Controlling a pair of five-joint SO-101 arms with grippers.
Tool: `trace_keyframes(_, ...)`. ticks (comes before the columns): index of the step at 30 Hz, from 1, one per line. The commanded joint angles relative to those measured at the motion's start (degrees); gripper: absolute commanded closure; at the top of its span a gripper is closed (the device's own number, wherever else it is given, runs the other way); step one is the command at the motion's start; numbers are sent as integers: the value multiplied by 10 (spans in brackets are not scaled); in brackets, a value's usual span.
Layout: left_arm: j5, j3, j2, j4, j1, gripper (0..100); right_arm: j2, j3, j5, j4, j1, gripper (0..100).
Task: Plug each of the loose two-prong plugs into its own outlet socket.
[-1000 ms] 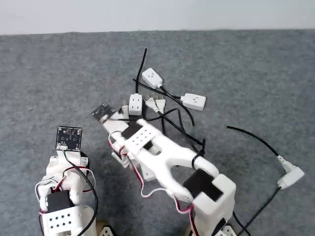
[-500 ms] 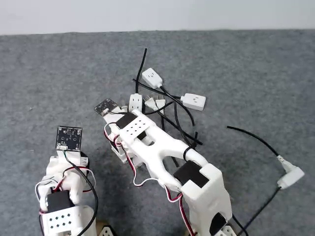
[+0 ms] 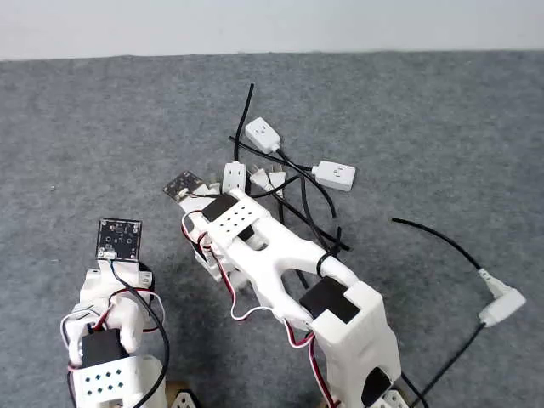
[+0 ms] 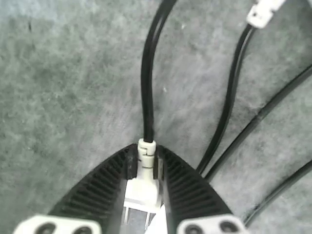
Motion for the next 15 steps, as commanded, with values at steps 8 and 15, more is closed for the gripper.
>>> trace_keyframes(8,25,-48,118,-36,59,949,-313,138,5,12,-5,991)
trace_keyframes(15,94,-120,338,-101,88,949,-544,272,5,-56,13,991)
